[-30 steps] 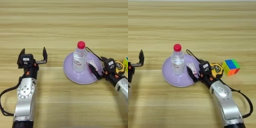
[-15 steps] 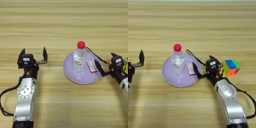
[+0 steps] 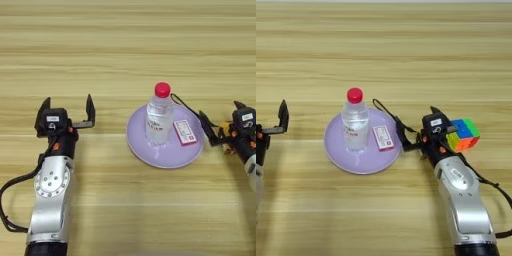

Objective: Move the objects on the table

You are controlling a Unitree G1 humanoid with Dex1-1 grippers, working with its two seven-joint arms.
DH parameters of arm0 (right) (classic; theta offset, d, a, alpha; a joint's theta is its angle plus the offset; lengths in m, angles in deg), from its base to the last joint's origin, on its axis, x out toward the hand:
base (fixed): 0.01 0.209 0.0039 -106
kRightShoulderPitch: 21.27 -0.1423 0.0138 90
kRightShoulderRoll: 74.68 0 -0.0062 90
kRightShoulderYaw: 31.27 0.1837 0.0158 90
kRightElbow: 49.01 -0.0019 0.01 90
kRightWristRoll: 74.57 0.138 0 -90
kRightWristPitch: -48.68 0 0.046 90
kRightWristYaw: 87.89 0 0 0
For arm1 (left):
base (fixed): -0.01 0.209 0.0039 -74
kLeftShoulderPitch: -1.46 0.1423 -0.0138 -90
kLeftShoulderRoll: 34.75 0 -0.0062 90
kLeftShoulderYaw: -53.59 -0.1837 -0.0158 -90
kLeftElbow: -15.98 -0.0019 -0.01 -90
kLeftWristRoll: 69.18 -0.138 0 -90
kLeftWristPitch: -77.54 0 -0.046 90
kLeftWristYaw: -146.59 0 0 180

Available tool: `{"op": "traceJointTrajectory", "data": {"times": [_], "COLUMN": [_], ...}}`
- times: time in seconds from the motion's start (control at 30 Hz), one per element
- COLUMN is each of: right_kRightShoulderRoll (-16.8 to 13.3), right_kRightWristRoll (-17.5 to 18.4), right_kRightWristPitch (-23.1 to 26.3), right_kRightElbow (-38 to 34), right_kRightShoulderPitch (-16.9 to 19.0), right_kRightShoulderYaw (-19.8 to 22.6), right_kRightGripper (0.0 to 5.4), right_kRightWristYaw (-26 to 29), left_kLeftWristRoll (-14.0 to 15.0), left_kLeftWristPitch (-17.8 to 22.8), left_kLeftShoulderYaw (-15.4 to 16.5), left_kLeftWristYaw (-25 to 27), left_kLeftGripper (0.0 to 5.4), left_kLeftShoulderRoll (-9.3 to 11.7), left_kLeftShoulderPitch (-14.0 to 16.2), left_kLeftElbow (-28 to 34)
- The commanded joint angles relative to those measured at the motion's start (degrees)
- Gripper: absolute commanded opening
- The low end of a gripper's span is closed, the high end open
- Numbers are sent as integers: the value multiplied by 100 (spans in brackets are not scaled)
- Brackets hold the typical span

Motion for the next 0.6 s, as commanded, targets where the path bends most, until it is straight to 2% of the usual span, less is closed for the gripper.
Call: {"op": "traceJointTrajectory", "data": {"times": [0.03,0.27,0.6], "right_kRightShoulderRoll": [60,117,184], "right_kRightWristRoll": [5,57,15], "right_kRightWristPitch": [-136,-361,-628], "right_kRightElbow": [171,454,555], "right_kRightShoulderPitch": [-134,-172,-267], "right_kRightShoulderYaw": [133,410,584], "right_kRightGripper": [537,537,537], "right_kRightWristYaw": [-110,-332,-559], "left_kLeftWristRoll": [-40,-28,-25], "left_kLeftWristPitch": [18,11,1], "left_kLeftShoulderYaw": [-29,-4,11], "left_kLeftWristYaw": [7,15,41], "left_kLeftGripper": [540,540,540], "left_kLeftShoulderRoll": [2,16,26], "left_kLeftShoulderPitch": [39,32,6], "left_kLeftElbow": [39,29,-7]}}
